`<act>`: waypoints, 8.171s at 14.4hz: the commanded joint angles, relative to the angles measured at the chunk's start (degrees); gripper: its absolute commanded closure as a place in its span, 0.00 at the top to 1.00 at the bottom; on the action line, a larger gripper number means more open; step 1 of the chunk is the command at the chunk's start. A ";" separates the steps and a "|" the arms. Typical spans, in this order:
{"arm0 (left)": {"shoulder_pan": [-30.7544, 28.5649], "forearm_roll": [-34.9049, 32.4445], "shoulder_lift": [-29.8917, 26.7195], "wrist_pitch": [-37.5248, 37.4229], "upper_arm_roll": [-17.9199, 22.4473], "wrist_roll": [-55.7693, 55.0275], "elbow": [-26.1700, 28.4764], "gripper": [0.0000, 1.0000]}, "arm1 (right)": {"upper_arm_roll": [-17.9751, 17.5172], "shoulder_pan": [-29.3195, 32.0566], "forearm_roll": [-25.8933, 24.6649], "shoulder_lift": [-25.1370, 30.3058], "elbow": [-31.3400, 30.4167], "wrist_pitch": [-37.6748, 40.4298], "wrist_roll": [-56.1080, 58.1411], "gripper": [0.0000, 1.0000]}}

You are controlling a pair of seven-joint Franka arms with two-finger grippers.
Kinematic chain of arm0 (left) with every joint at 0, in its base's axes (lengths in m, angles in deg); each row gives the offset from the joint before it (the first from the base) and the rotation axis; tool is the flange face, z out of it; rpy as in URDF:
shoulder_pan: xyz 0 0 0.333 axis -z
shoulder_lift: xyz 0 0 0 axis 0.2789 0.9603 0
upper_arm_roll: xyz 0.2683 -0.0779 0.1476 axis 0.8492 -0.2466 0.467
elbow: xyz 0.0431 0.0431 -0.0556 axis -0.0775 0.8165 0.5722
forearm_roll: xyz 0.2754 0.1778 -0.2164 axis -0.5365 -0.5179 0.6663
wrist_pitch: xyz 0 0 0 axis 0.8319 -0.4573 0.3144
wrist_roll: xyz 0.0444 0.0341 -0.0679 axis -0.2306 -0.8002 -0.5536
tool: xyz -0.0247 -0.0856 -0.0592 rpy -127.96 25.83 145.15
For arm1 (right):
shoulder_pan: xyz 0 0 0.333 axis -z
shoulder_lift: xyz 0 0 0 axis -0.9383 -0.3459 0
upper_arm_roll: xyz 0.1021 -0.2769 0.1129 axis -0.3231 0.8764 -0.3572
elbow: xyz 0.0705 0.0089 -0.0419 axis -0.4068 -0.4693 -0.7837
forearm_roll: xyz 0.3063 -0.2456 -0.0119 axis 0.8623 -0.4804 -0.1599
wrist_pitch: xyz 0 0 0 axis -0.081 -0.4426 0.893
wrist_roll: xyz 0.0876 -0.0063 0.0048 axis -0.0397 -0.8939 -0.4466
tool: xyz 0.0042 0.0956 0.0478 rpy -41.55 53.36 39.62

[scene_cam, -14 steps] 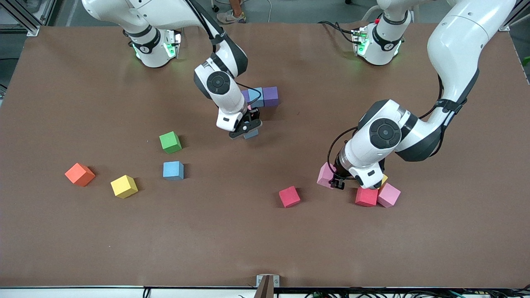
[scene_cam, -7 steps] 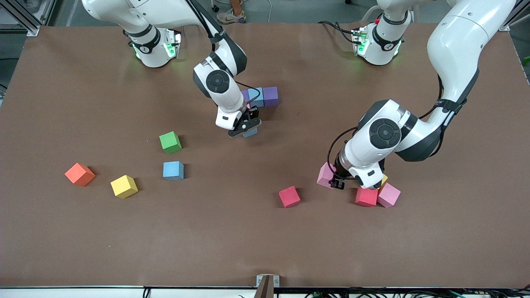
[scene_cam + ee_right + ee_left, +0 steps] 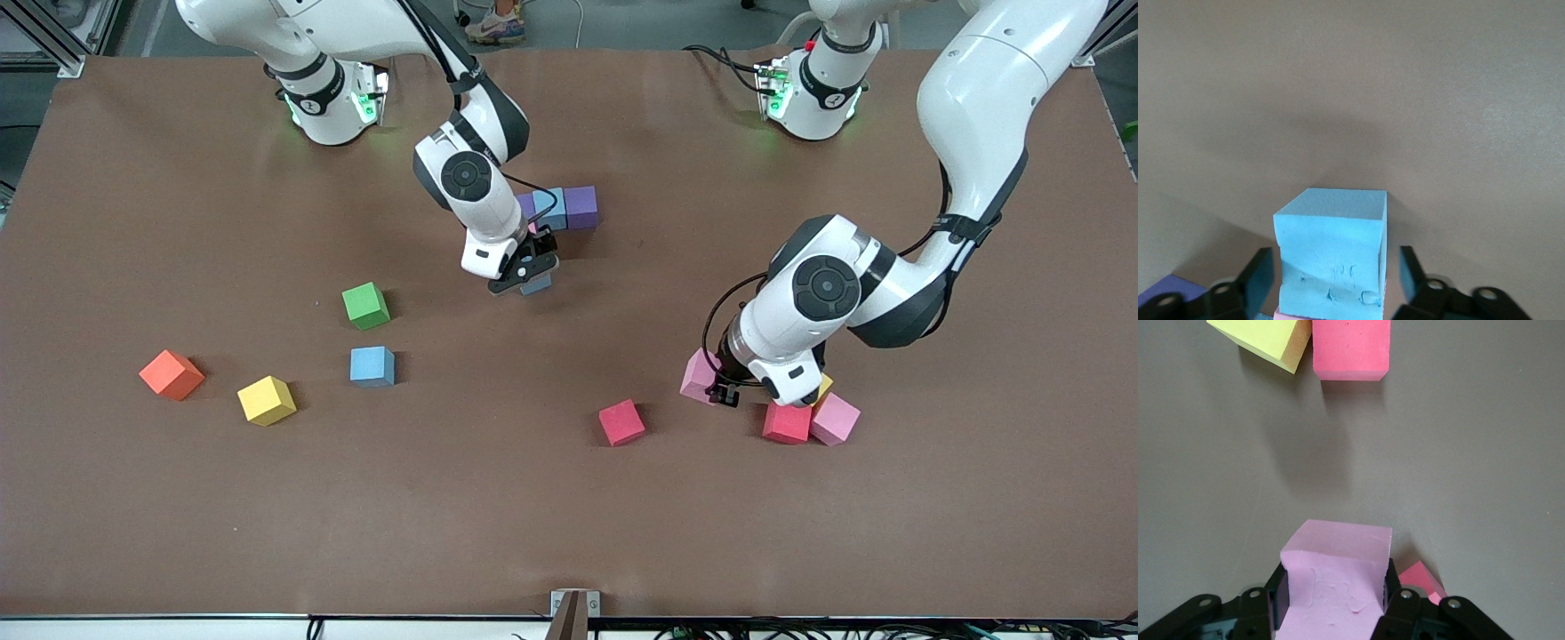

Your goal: Arrange 11 blocks into digit 3

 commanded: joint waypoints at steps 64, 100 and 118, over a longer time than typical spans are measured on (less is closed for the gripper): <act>40.84 0.47 8.70 2.93 13.36 -74.08 -2.37 0.09 | 13.80 19.11 -0.83 -10.89 20.33 24.00 20.83 0.86; -6.15 -0.32 -9.41 -15.00 2.30 34.99 6.87 1.00 | 13.80 1.28 8.22 -15.99 35.79 28.84 2.11 0.34; -7.33 -5.68 5.17 7.67 14.06 37.79 -0.08 1.00 | 13.80 -3.38 8.13 -16.69 31.40 26.38 -3.17 0.35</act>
